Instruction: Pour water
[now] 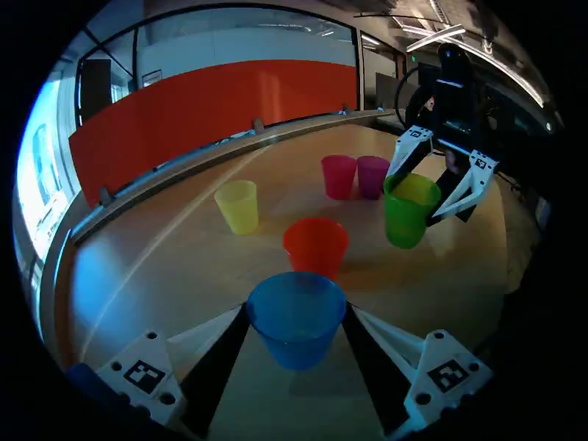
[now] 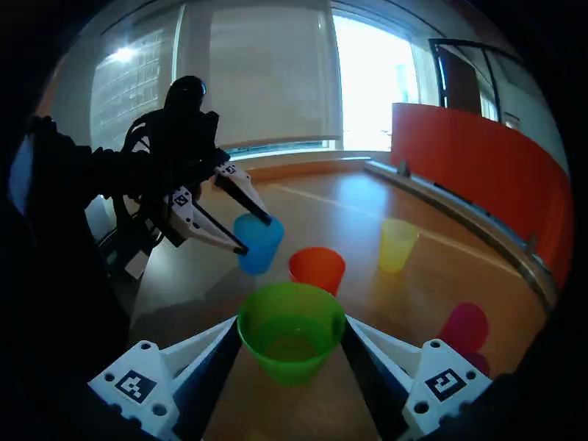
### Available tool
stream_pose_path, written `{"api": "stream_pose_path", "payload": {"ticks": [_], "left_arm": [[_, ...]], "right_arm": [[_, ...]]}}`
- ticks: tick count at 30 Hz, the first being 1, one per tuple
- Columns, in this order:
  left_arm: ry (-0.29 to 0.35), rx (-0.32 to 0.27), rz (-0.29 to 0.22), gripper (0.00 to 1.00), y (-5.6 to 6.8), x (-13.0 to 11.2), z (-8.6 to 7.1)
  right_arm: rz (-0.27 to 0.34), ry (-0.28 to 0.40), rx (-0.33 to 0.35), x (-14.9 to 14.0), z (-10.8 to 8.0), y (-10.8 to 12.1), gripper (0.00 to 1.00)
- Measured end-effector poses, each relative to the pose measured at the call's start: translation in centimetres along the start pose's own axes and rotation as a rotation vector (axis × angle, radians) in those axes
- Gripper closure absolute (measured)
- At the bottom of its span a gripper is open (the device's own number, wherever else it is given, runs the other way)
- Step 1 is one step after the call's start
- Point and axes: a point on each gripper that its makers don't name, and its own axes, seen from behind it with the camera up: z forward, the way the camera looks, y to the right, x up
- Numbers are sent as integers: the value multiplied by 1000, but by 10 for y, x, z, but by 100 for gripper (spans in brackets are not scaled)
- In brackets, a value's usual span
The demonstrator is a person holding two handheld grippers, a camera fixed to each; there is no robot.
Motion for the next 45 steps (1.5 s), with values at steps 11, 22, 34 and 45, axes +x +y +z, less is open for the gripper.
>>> {"api": "stream_pose_path", "payload": {"ticks": [11,22,34,45], "left_arm": [[-1,-6,-21,12,1,-7,4],[9,-9,-25,12,3,-8,7],[6,-22,-27,12,7,-10,12],[9,-29,-23,12,10,-11,15]], "right_arm": [[3,-21,8,-10,4,0,9],[6,-36,5,-20,9,1,9],[14,-53,4,-33,12,3,9],[14,-58,5,-39,15,3,9]]}}
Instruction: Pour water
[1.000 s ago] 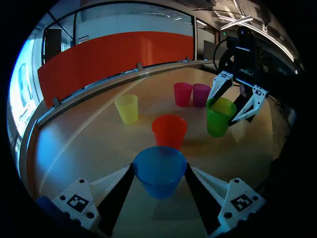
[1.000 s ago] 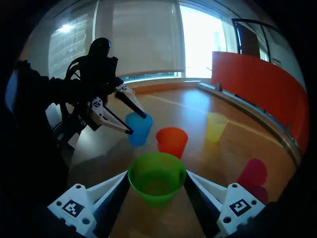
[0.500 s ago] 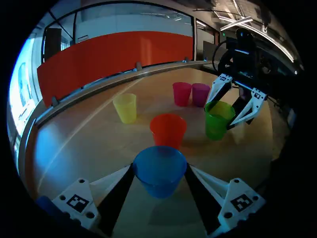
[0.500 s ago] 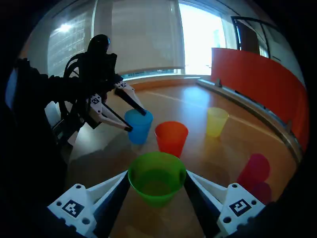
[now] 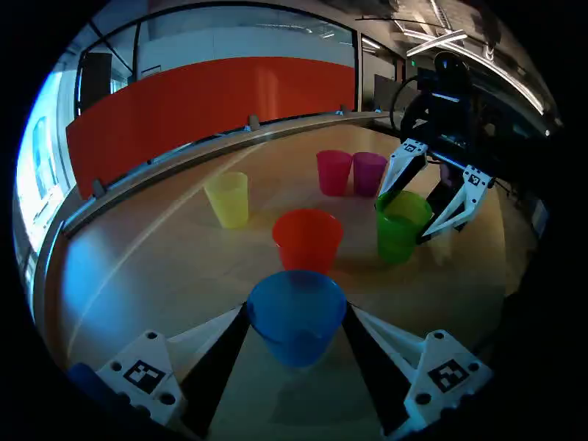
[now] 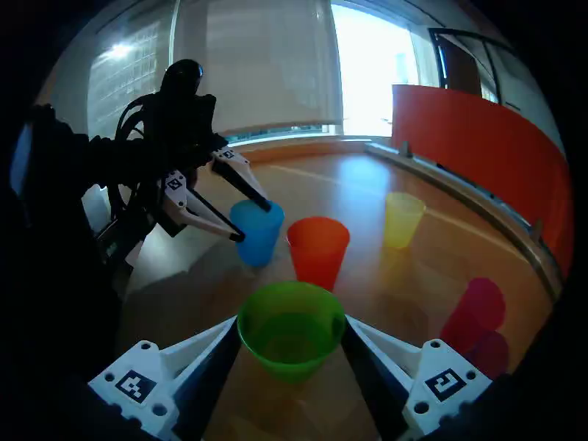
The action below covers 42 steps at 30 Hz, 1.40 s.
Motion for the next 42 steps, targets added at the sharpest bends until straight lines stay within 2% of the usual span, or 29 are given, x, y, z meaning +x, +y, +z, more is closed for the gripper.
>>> {"api": "stream_pose_path", "payload": {"ticks": [11,20,42], "left_arm": [[3,-7,-10,12,2,-2,1],[0,-7,3,12,3,-4,1],[-9,14,11,12,-1,-13,-2]], "right_arm": [[3,-9,-2,-8,2,1,8],[-4,-21,-6,-13,3,0,8],[2,-16,-29,-19,0,0,5]]}}
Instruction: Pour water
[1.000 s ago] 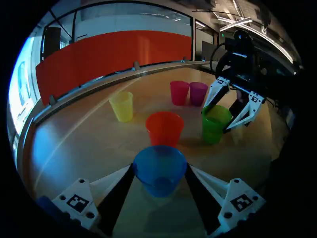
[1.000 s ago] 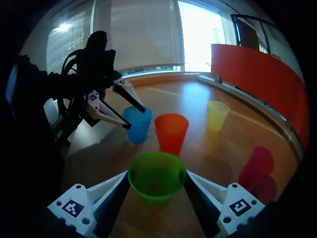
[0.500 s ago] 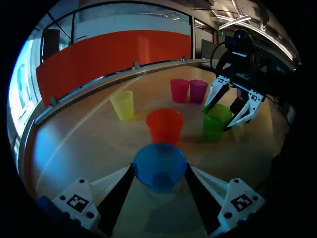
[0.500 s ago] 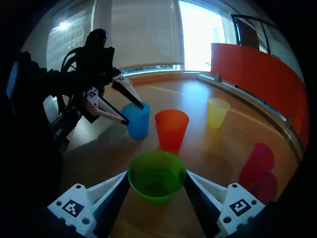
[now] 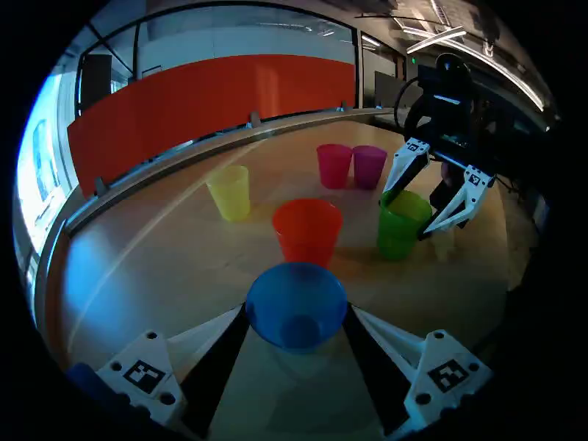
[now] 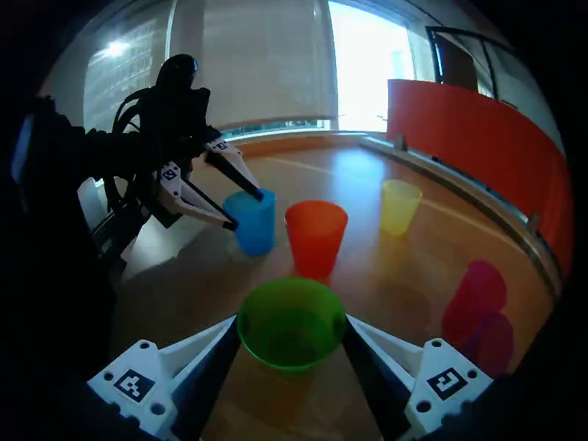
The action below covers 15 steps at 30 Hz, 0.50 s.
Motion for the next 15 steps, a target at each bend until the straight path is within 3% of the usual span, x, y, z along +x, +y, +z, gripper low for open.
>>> {"api": "stream_pose_path", "payload": {"ticks": [15], "left_arm": [[-46,17,30,12,-1,-14,5]], "right_arm": [[13,-12,-10,-7,-2,0,4]]}}
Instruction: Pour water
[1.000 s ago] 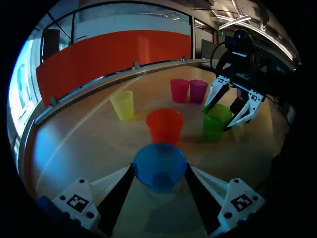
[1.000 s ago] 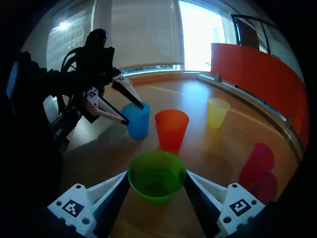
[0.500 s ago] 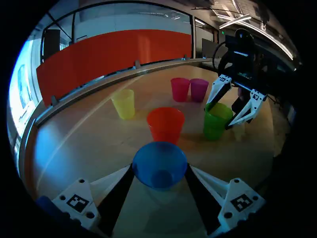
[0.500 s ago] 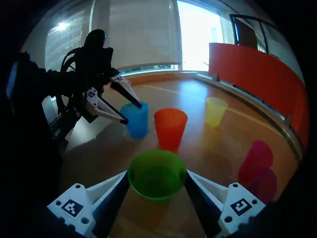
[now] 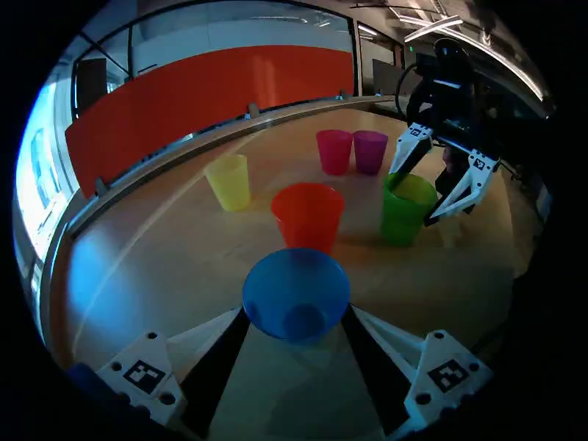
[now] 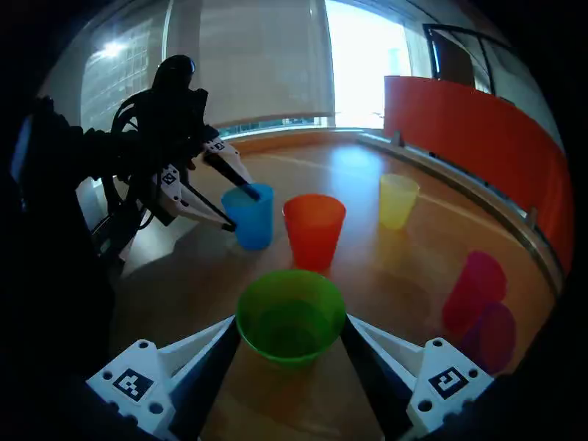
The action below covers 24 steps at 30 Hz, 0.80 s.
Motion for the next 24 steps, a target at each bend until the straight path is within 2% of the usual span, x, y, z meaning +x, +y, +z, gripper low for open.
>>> {"api": "stream_pose_path", "payload": {"ticks": [5,13,24], "left_arm": [[-10,-3,-25,12,-2,-3,-3],[-24,7,-32,12,-3,-10,-7],[-25,38,-54,12,-9,-15,-18]], "right_arm": [[5,0,-7,-2,-1,0,4],[23,-9,-18,-11,-8,-1,4],[57,-22,-63,-27,-26,1,4]]}}
